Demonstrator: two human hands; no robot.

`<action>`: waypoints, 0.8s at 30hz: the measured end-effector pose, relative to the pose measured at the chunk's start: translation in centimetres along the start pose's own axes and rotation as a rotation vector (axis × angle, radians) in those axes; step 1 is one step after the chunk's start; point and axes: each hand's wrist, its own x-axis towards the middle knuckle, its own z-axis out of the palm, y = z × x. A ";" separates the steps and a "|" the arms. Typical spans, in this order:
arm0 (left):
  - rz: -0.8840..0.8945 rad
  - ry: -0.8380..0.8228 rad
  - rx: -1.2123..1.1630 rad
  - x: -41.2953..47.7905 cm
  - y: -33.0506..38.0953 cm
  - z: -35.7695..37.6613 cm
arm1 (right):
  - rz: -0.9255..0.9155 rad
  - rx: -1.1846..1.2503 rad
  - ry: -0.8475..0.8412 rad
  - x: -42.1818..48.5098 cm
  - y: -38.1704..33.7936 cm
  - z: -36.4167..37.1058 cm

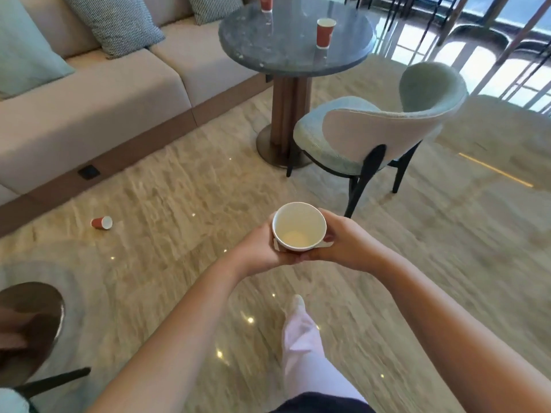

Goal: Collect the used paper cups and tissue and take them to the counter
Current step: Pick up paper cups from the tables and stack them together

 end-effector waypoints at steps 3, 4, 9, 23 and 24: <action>0.004 0.008 -0.007 6.0 2.5 -2.2 | -0.015 0.016 -0.006 5.8 0.6 -3.9; 0.002 0.013 -0.012 8.0 3.5 -2.8 | -0.011 0.018 0.001 7.6 0.7 -5.2; 0.033 0.046 -0.040 16.5 7.0 -6.2 | -0.015 0.031 0.020 16.4 0.9 -10.7; 0.066 0.020 -0.025 41.7 10.9 -19.0 | 0.019 0.009 0.090 42.0 2.8 -21.0; 0.072 0.018 -0.025 43.8 11.3 -20.4 | 0.018 0.006 0.104 44.2 2.6 -21.8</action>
